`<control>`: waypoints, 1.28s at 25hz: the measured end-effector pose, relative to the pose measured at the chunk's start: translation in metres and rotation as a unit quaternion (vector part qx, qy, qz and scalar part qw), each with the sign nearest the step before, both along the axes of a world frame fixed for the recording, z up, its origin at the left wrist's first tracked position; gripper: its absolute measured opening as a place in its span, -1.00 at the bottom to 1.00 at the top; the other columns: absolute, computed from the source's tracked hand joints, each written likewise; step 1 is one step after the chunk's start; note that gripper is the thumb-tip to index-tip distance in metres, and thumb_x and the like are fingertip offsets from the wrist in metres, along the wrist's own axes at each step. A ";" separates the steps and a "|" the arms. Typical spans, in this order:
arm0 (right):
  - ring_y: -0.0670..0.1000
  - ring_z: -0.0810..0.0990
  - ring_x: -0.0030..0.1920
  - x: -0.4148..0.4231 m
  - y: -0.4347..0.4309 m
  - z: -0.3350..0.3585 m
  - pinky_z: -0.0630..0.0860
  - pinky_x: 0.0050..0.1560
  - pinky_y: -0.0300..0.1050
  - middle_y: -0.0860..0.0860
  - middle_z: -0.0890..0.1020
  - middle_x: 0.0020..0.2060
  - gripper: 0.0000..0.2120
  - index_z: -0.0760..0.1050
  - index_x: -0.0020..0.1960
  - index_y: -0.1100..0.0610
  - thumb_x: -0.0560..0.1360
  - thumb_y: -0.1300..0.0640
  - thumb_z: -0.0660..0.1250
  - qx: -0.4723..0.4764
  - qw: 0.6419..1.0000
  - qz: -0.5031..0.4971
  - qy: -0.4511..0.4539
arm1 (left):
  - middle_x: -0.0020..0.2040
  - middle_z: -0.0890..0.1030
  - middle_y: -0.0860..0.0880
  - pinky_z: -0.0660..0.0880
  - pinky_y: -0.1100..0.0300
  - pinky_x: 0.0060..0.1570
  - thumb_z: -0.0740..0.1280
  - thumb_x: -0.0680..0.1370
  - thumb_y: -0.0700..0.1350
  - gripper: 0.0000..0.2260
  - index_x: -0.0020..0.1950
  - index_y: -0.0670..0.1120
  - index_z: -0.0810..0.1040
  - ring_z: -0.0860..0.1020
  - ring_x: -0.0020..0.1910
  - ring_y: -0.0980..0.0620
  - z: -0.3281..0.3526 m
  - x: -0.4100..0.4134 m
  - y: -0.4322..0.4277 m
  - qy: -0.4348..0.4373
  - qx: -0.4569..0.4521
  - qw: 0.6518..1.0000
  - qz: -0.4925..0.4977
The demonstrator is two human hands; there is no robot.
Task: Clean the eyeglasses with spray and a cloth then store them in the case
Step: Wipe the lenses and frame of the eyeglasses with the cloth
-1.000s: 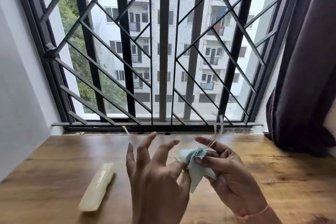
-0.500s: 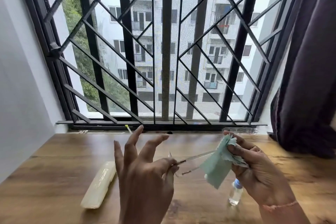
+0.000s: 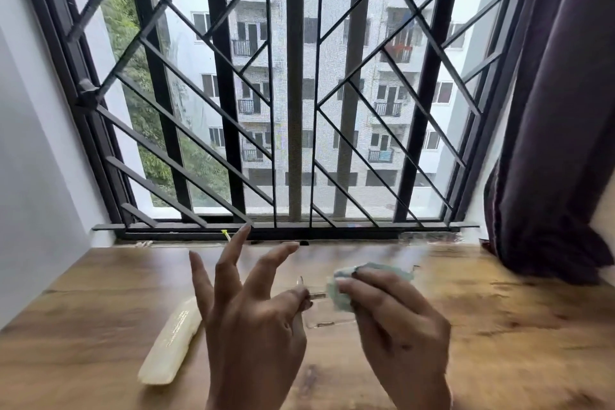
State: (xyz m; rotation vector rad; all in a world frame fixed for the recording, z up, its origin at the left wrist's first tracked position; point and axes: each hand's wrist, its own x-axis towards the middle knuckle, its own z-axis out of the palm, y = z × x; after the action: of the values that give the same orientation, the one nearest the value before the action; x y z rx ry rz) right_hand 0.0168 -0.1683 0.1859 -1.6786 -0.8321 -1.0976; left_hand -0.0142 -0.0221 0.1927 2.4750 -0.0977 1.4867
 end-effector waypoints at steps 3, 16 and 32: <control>0.04 0.56 -0.12 0.010 0.004 -0.011 0.52 -0.05 -0.18 0.09 0.65 -0.18 -0.83 0.65 -0.07 0.26 0.37 0.36 0.36 -0.115 0.991 -0.011 -0.064 | 0.07 0.59 0.16 0.07 -0.43 0.27 0.45 0.25 -0.11 -0.94 -0.38 0.06 0.66 0.35 0.31 -0.15 0.002 -0.003 0.002 -0.026 0.006 1.000 0.002; -0.03 0.61 -0.21 0.024 -0.015 -0.010 0.47 0.04 0.07 0.04 0.66 -0.27 -0.93 0.68 -0.21 0.22 0.34 0.31 0.42 -0.095 0.992 0.000 -0.082 | 0.06 0.47 0.20 0.08 -0.43 0.26 0.40 0.29 -0.11 -0.90 -0.41 0.07 0.66 0.34 0.28 -0.13 0.005 -0.004 0.020 -0.048 -0.037 0.998 0.004; 0.02 0.63 -0.22 0.030 -0.035 -0.009 0.53 0.00 0.01 0.05 0.65 -0.28 -0.86 0.63 -0.17 0.31 0.26 0.36 0.46 -0.007 0.998 0.010 -0.066 | -0.06 0.54 0.23 0.25 0.19 0.26 0.41 0.30 0.03 -0.94 -0.25 0.14 0.64 0.35 0.21 -0.04 0.002 0.012 0.049 0.006 -0.204 0.970 -0.131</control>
State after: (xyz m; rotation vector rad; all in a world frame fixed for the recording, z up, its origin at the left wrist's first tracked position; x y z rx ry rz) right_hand 0.0472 -0.2031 0.1768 -1.6196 -0.9403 -1.2001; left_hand -0.0020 0.0269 0.1947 2.0531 -0.1002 1.2358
